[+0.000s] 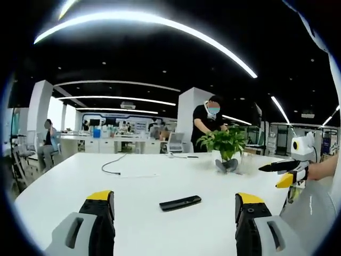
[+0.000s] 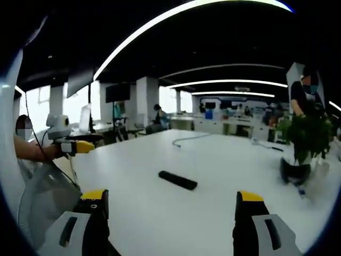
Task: Press the specified remote control buttons in sequence, fully releasing each button before pressing the next.
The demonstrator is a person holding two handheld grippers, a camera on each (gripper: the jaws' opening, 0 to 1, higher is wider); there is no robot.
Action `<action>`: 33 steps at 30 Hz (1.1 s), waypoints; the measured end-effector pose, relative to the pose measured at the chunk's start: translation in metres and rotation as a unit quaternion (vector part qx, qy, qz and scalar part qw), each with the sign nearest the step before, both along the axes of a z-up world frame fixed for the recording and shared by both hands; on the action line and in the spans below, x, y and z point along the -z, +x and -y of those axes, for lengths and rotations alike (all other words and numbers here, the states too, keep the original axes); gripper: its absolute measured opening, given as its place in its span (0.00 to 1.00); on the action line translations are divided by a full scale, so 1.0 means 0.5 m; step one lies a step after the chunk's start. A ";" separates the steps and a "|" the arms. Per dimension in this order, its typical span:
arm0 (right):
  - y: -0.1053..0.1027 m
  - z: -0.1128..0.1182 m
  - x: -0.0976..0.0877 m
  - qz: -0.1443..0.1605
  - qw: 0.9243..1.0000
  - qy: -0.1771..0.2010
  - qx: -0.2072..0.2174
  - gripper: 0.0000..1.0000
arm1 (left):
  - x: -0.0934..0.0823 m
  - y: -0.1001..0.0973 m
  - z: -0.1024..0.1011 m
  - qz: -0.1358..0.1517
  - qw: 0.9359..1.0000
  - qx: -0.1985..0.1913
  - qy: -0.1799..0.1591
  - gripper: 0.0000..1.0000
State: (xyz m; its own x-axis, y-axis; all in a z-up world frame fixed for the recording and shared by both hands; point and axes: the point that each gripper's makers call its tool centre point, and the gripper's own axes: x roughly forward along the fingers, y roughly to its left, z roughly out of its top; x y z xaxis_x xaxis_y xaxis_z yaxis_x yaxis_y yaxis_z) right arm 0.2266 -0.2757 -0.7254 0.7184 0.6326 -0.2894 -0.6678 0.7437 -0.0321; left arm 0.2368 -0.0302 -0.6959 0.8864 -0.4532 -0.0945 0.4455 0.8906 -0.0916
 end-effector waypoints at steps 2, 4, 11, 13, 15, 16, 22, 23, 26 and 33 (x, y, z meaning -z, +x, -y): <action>0.001 0.002 0.006 -0.009 1.000 0.002 0.004 0.95 | 0.002 0.000 0.007 -0.001 1.000 0.013 -0.006 0.96; 0.000 0.005 0.010 -0.014 1.000 0.006 0.005 0.95 | 0.001 -0.002 0.009 -0.002 1.000 0.014 -0.010 0.95; 0.006 0.014 0.011 -0.013 1.000 0.006 0.019 0.95 | 0.026 -0.002 0.019 -0.043 0.998 0.026 -0.023 0.94; 0.007 0.018 0.013 -0.013 1.000 0.003 0.023 0.95 | 0.035 -0.002 0.011 -0.052 0.998 0.023 -0.021 0.94; 0.009 0.020 0.013 -0.012 1.000 0.001 0.027 0.95 | 0.033 -0.001 0.010 -0.049 0.998 0.019 -0.016 0.94; 0.010 0.021 0.012 -0.011 1.000 0.001 0.029 0.95 | 0.032 0.001 0.007 -0.046 0.999 0.016 -0.015 0.94; 0.013 0.023 0.015 -0.014 0.999 0.004 0.031 0.94 | 0.033 0.006 -0.003 -0.041 0.999 0.007 -0.015 0.93; 0.013 0.023 0.018 -0.018 0.999 0.005 0.032 0.94 | 0.034 0.007 -0.003 -0.041 0.999 0.007 -0.015 0.93; 0.013 0.025 0.023 -0.022 0.999 0.002 0.035 0.94 | 0.039 0.006 0.005 -0.046 0.999 0.017 -0.012 0.93; 0.014 0.031 0.020 -0.018 0.999 0.003 0.043 0.93 | 0.040 -0.004 0.027 -0.040 0.998 0.042 0.014 0.93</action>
